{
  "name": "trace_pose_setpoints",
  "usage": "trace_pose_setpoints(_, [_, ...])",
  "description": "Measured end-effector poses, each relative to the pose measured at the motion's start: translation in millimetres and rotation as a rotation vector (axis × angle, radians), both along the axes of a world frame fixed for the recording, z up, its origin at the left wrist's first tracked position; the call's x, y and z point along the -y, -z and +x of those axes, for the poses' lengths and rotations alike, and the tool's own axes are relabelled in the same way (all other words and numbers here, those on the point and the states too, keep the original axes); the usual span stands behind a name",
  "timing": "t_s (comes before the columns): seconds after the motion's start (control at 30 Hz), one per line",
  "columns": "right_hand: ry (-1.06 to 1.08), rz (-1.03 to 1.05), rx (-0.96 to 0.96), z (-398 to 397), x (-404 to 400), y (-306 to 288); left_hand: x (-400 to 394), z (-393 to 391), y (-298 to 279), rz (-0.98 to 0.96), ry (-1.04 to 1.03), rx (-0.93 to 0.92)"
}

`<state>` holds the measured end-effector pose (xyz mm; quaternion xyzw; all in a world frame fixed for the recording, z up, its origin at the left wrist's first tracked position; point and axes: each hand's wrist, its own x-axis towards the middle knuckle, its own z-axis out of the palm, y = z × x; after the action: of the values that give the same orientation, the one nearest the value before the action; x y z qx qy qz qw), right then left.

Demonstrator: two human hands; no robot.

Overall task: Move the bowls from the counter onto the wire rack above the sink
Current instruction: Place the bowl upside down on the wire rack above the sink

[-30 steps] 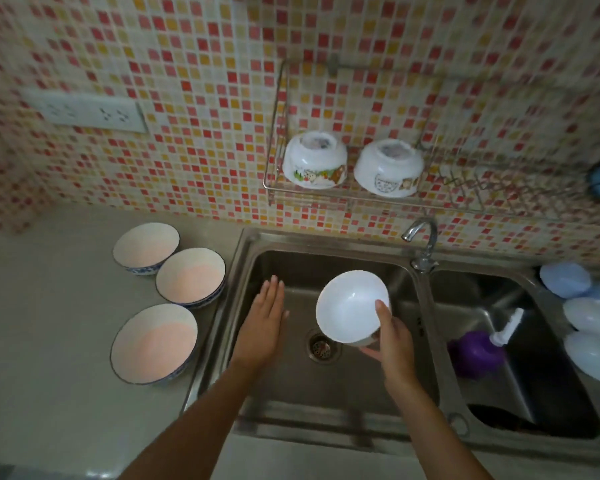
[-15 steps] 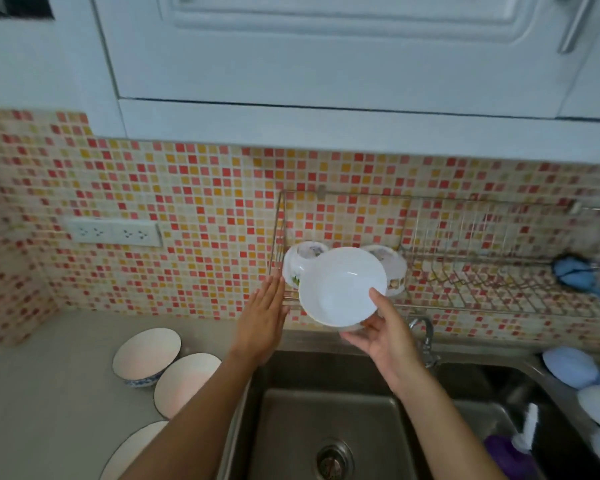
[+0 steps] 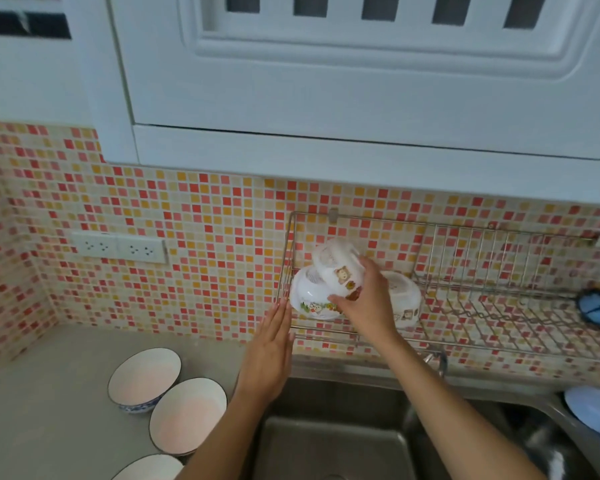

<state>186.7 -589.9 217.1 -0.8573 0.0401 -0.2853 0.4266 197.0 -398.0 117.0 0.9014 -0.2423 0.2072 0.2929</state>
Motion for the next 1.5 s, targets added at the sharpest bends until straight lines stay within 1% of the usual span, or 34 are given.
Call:
trace_pose_setpoints(0.1, [-0.052, -0.341, -0.051, 9.0, -1.5, 10.7, 2.0, 1.2, 1.8, -0.011, -0.012, 0.003])
trace_pose_setpoints(0.17, [-0.054, -0.509, -0.100, 13.7, -1.2, 14.7, 2.1, 1.8, 2.4, -0.008, -0.018, -0.003])
trace_pose_setpoints(0.23, [-0.059, -0.621, -0.128, 17.3, -1.1, 16.1, 1.3, 1.7, 2.3, 0.002, -0.018, -0.010])
trace_pose_setpoints(0.37, [-0.075, -0.724, -0.130, 24.8, -1.4, 16.1, 0.7, 1.7, 2.1, -0.003, -0.006, -0.016])
trace_pose_setpoints(0.47, [-0.103, -0.744, -0.173, 30.3, -1.1, 16.7, 2.0, 1.1, 2.6, -0.012, -0.018, -0.018])
trace_pose_setpoints(0.67, [-0.140, -0.659, -0.288, 37.1, 2.5, 18.6, 2.8, 0.7, 3.3, -0.019, -0.026, -0.045])
trace_pose_setpoints(0.83, [-0.163, -0.638, -0.299, 32.6, 7.5, 24.0, 6.6, -1.9, 0.3, 0.025, -0.049, -0.052])
trace_pose_setpoints(0.9, [-0.112, -0.621, -0.238, 24.5, 13.7, 29.6, 10.3, -2.6, -1.1, 0.085, -0.085, -0.050])
trace_pose_setpoints(0.97, [-0.023, -0.651, -0.210, 14.5, 22.8, 36.5, 16.1, -0.8, -5.2, 0.167, -0.127, -0.021])
trace_pose_setpoints(1.1, [0.185, -0.759, -0.345, -3.5, 43.2, 48.8, 40.1, 10.3, -28.5, 0.285, -0.017, 0.024])
trace_pose_setpoints(1.2, [0.263, -0.717, -0.419, -14.2, 56.5, 54.4, 58.1, 22.1, -42.0, 0.323, 0.035, -0.003])
trace_pose_setpoints(1.3, [0.292, -0.725, -0.490, -22.8, 69.1, 55.0, 66.0, 30.1, -42.6, 0.341, 0.031, -0.060])
trace_pose_setpoints(1.4, [0.277, -0.733, -0.547, -23.7, 74.1, 53.2, 66.9, 31.6, -39.0, 0.340, 0.014, -0.037])
trace_pose_setpoints(1.5, [0.259, -0.683, -0.597, -20.8, 74.3, 51.0, 67.4, 31.7, -37.6, 0.330, 0.004, -0.032])
